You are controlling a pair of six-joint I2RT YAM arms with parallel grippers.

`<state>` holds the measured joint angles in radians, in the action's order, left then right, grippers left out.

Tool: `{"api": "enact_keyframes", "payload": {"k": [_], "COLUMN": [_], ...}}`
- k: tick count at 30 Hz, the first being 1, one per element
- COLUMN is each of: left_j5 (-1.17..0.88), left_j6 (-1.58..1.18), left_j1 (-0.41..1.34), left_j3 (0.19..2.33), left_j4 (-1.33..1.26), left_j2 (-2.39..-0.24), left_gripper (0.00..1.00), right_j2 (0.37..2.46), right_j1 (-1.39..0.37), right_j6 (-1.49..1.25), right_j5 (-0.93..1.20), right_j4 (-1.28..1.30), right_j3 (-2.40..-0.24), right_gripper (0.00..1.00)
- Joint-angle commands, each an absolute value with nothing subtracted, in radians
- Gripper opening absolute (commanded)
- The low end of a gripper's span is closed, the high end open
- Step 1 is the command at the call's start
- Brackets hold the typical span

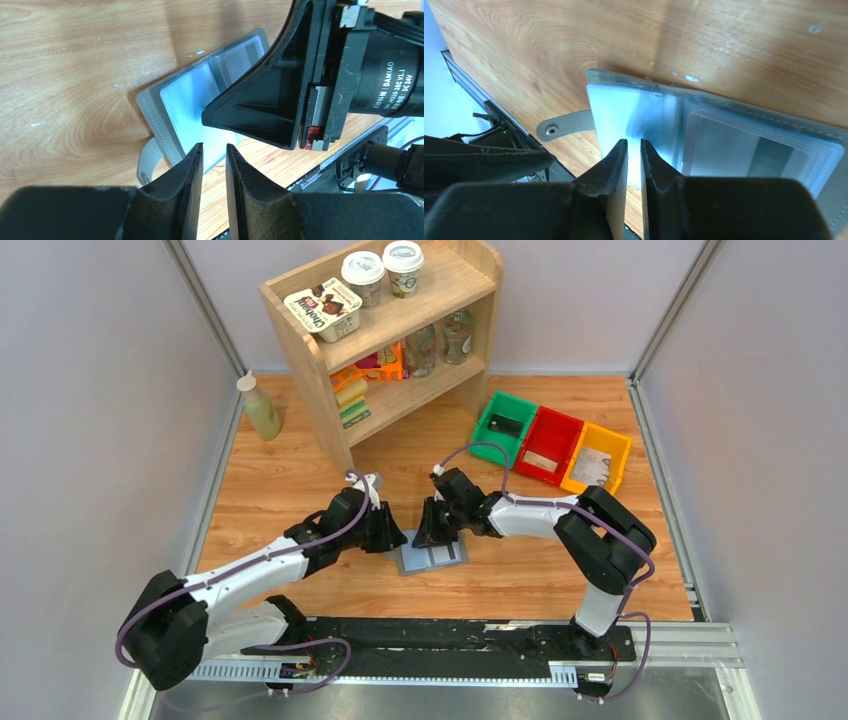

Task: Take the credit cards out of the card holder
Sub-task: Remove the credit card from the card holder.

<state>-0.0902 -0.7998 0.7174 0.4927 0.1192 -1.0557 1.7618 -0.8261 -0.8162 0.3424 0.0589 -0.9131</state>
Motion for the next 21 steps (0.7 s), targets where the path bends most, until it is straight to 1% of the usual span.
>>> {"api": "enact_keyframes", "payload": {"k": [1,4,9,16,19,21], "left_j5": [-0.136,-0.129,-0.153,-0.169,-0.170,-0.173], "left_j6": [-0.824,-0.830,-0.842,-0.856,-0.870,-0.874], "left_j1": [0.712,0.713,0.712,0.712,0.712,0.712], "left_j3": [0.548,0.572,0.588,0.598,0.595,0.597], "left_j4": [0.054,0.054,0.028,0.018,0.020,0.018], "left_j2": [-1.114,-1.167,-1.268,-1.351,-1.365,-1.367], "left_gripper": [0.31,0.30,0.29,0.29,0.30,0.32], "right_j2": [1.735,1.718,1.654,1.549,1.543,1.540], "right_j1": [-0.818,-0.816,-0.816,-0.815,-0.815,-0.813], "right_j6": [-0.834,-0.836,-0.815,-0.755,-0.741,-0.738], "right_j5": [0.284,0.270,0.183,0.035,0.000,0.000], "right_j4": [0.069,0.077,0.152,0.268,0.293,0.293], "right_j3": [-0.931,-0.933,-0.950,-0.939,-0.916,-0.896], "right_gripper": [0.13,0.07,0.06,0.15,0.17,0.19]}}
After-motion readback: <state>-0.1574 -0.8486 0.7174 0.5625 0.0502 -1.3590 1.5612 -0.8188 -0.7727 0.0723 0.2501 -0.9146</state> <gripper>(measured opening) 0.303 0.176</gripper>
